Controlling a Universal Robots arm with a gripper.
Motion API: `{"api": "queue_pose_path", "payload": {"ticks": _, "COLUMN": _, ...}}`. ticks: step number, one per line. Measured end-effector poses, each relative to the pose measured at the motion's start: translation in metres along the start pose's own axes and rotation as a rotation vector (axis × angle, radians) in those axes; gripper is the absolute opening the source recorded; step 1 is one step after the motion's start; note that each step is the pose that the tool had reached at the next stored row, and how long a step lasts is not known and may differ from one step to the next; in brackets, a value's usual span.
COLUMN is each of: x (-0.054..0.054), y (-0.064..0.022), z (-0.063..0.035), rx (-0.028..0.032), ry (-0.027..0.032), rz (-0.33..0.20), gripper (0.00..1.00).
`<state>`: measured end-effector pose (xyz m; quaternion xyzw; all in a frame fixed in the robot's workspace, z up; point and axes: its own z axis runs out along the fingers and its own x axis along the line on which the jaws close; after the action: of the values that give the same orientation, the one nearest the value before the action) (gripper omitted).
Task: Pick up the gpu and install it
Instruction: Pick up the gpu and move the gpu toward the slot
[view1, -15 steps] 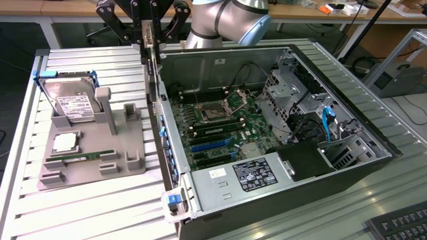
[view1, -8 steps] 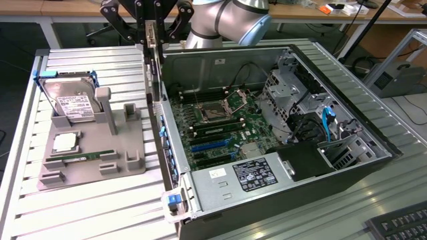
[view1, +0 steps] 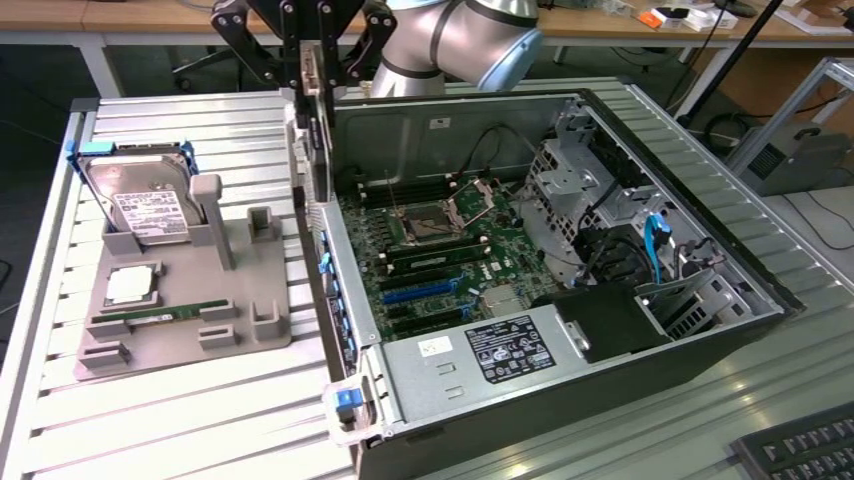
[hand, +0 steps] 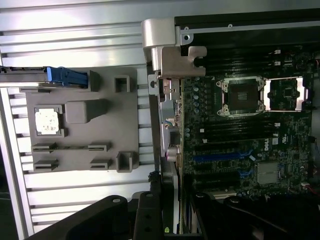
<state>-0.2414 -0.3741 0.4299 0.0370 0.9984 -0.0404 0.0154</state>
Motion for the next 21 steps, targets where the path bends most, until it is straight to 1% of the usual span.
{"api": "queue_pose_path", "payload": {"ticks": 11, "x": -0.010, "y": 0.0006, "z": 0.0008, "rx": 0.0002, "ry": 0.0000, "rz": 0.000, "gripper": 0.27}}
{"api": "queue_pose_path", "payload": {"ticks": 21, "x": -0.016, "y": 0.0009, "z": 0.0022, "rx": 0.0006, "ry": 0.0000, "rz": 0.000, "gripper": 0.27}}
